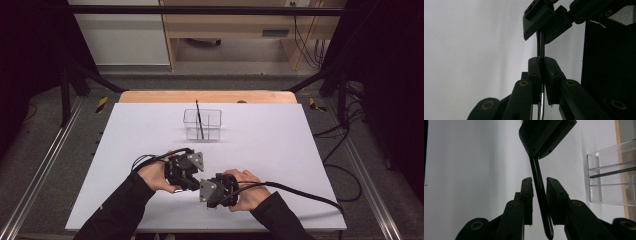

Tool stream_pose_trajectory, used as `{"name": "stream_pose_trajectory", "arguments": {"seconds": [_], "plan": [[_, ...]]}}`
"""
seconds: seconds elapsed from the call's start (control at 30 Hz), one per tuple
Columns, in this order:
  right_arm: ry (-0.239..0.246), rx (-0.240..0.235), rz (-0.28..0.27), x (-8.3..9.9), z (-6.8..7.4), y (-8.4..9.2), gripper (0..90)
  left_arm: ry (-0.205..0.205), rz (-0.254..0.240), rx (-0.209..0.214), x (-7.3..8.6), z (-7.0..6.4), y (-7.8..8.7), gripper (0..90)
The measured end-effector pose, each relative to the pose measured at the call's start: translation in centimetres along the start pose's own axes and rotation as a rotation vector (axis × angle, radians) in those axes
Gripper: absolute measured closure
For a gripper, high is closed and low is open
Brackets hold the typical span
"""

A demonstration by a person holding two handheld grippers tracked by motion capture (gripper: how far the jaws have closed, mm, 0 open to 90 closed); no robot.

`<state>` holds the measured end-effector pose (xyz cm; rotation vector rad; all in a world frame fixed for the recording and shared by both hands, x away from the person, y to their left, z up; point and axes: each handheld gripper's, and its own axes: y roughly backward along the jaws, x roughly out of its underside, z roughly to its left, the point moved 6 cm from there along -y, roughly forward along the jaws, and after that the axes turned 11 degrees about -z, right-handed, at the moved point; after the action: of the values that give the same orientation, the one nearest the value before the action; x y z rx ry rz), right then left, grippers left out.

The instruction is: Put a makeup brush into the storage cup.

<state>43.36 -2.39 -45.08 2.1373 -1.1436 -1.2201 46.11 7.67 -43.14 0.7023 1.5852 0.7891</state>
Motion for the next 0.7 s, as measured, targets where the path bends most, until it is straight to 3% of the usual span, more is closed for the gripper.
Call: {"name": "stream_pose_trajectory", "arguments": {"seconds": [0.4,0.7], "plan": [[0.018,-0.022,0.001,0.06,0.17,-0.05,82.1,-0.002,-0.002,0.005,0.02,-0.1,0.05,83.2],[0.0,-0.058,-0.005,0.06,0.34,-0.06,84.3,-0.002,-0.026,0.01,0.17,-0.01,0.32,81.8]]}}
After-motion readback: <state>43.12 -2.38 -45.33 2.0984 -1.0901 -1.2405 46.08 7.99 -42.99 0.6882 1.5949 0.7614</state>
